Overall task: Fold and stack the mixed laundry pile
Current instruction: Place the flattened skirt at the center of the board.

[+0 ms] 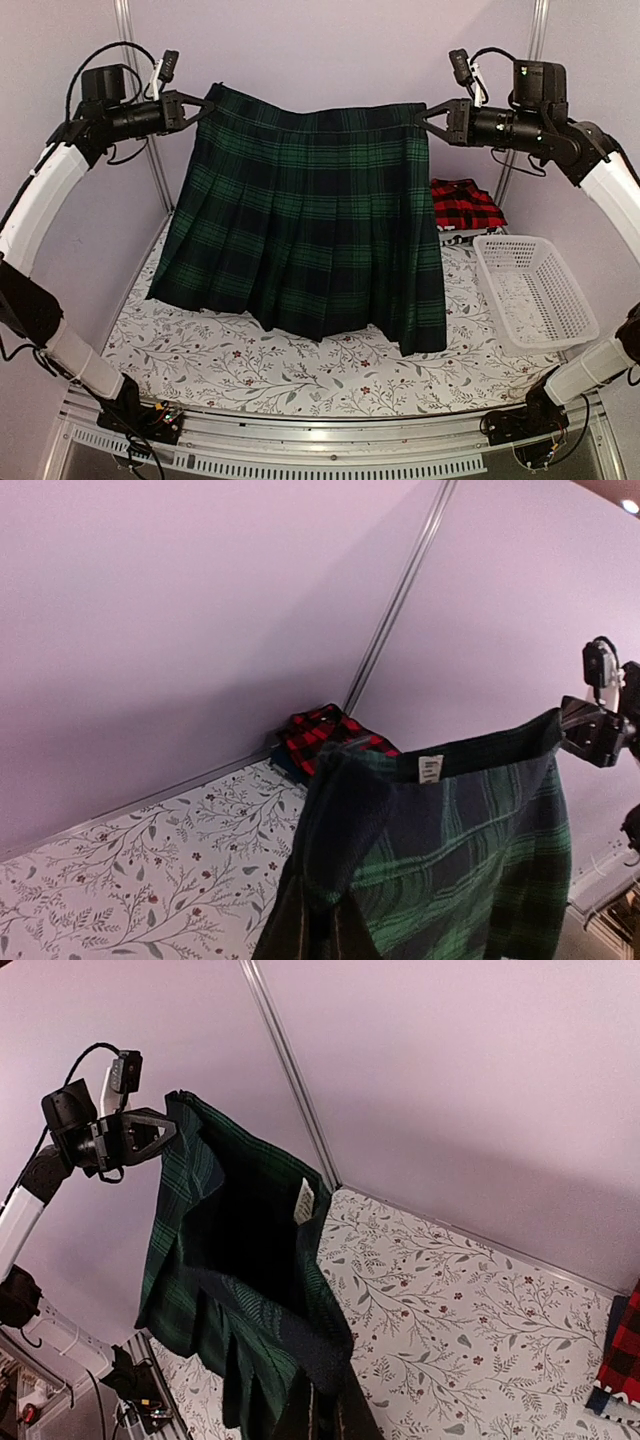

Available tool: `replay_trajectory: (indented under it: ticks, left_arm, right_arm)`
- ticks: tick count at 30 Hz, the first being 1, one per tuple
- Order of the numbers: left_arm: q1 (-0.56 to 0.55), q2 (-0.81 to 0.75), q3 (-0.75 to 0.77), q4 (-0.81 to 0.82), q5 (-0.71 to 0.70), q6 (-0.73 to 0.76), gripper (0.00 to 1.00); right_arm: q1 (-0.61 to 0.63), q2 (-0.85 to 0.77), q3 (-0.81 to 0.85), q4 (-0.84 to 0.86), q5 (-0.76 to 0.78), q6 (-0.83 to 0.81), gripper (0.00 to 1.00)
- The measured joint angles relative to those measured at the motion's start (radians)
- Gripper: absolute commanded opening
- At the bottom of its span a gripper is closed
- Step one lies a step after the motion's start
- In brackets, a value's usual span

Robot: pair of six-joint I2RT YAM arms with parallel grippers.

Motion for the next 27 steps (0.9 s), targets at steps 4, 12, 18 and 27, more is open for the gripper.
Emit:
replay_trajectory:
  ticks: [4, 12, 18, 27]
  left_arm:
    - [0.000, 0.232, 0.156, -0.056, -0.046, 0.003, 0.04]
    - [-0.011, 0.834, 0.554, -0.191, -0.185, -0.021, 1.00]
    - [-0.026, 0.791, 0.363, -0.263, -0.325, -0.013, 1.00]
    - [-0.161, 0.289, -0.316, -0.086, -0.373, -0.045, 1.00]
  right_arm:
    - [-0.101, 0.078, -0.045, 0.011, 0.007, 0.042, 0.00]
    - [-0.265, 0.488, -0.183, 0.034, -0.008, 0.168, 0.68]
    - [-0.270, 0.563, -0.238, -0.003, 0.027, 0.163, 0.65]
    - [-0.206, 0.640, -0.116, 0.012, -0.087, 0.021, 0.58]
